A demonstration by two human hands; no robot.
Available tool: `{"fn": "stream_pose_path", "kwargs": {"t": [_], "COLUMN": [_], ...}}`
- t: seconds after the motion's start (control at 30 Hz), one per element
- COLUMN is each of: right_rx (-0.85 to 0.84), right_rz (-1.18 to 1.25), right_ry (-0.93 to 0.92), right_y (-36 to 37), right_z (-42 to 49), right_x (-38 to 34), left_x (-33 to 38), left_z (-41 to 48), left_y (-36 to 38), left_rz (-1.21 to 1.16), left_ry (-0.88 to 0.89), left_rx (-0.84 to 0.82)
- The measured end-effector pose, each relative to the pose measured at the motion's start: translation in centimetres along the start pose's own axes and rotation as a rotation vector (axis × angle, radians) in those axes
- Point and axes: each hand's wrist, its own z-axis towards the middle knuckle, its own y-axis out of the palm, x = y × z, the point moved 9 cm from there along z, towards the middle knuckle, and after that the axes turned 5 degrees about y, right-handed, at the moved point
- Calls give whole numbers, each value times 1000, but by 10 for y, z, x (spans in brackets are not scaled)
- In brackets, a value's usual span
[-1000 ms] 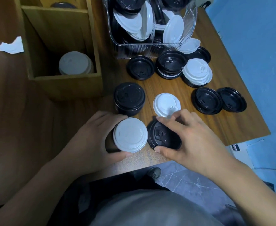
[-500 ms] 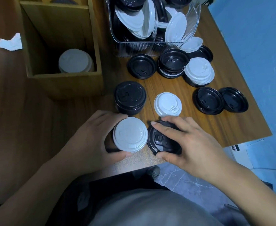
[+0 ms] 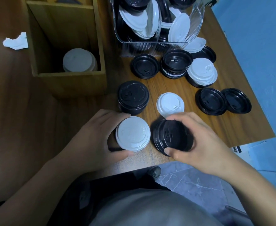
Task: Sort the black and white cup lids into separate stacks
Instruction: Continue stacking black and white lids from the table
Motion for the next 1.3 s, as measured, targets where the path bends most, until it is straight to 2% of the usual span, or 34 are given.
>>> {"fn": "stream_pose_path", "kwargs": {"t": [0.13, 0.3, 0.53, 0.7, 0.87, 1.3], "right_rx": [15, 81, 60, 47, -94, -94], "right_rz": [-134, -184, -84, 31, -165, -444], "right_ry": [2, 4, 26, -25, -138, -188], "right_y": [10, 8, -9, -35, -20, 10], "right_z": [-1, -5, -8, -4, 3, 4], "right_x": [-7, -17, -13, -4, -4, -5], "left_x": [0, 1, 0, 0, -1, -1], "left_z": [-1, 0, -1, -1, -1, -1], "left_y": [-1, -2, -2, -2, -3, -3], "left_rz": [-4, -1, 10, 11, 9, 2], "left_ry": [-1, 5, 3, 5, 1, 3], "left_rx": [4, 33, 21, 24, 30, 41]}}
